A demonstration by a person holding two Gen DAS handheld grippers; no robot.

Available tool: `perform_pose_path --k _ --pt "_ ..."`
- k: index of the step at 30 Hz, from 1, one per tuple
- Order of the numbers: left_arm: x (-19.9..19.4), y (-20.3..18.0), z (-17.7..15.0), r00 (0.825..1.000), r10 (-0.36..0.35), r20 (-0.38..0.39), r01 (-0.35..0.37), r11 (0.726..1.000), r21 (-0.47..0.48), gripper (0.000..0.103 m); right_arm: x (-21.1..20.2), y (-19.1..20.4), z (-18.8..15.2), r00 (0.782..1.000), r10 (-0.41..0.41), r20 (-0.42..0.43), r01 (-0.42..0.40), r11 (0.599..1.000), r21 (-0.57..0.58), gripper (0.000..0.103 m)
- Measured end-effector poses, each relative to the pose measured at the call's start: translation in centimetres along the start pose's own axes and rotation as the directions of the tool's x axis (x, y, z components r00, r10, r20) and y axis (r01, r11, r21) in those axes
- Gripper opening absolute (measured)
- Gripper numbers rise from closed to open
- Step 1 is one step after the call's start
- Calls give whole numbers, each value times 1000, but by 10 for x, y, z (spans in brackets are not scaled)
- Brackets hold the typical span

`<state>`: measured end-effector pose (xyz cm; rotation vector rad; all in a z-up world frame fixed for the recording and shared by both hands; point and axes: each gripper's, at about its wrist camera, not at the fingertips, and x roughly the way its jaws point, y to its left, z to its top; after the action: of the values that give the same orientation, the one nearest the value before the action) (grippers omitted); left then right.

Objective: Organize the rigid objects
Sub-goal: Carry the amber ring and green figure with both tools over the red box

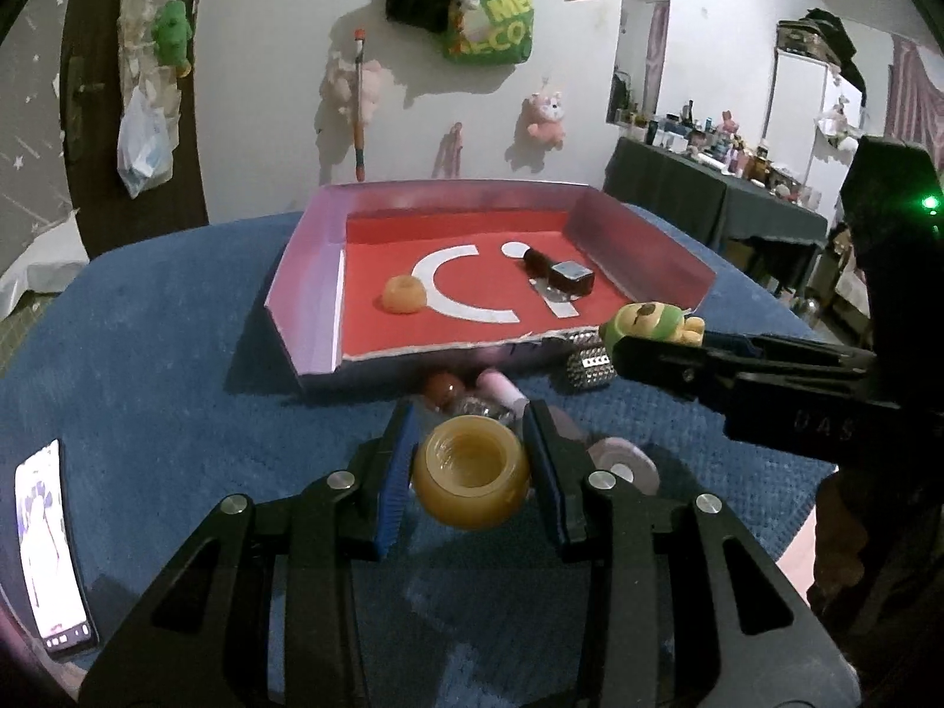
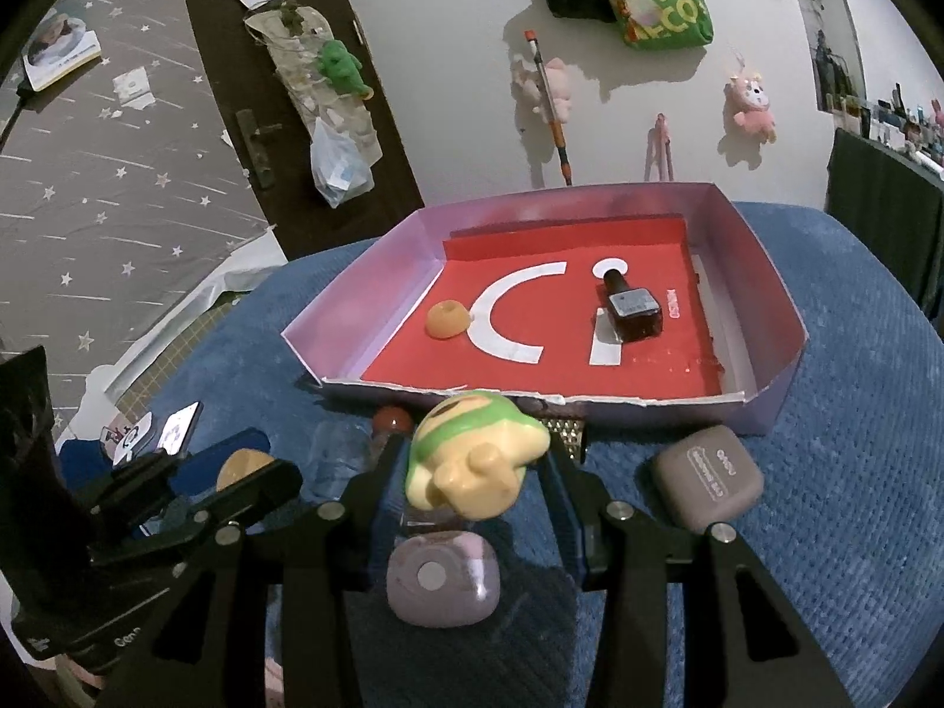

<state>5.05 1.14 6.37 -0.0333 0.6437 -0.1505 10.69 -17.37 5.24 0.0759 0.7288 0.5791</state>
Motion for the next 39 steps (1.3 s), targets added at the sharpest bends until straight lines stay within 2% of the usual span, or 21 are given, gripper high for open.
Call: perform_pose_path --k 7,20,28,39 --pt "11 3 19 1000 -2 9 2 1000 3 35 -1 1 8 1000 -6 6 6 1000 -13 47" --pt "48 5 63 1000 10 -26 -8 999 44 35 13 -11 40 998 -55 -9 55 998 -44 47" --pt "92 13 77 993 -4 -115 6 1000 25 35 46 -36 58 993 -94 -78 92 995 -25 47" --pt "136 19 72 969 -11 -245 13 1000 6 35 81 -55 61 982 -89 -166 92 996 7 47"
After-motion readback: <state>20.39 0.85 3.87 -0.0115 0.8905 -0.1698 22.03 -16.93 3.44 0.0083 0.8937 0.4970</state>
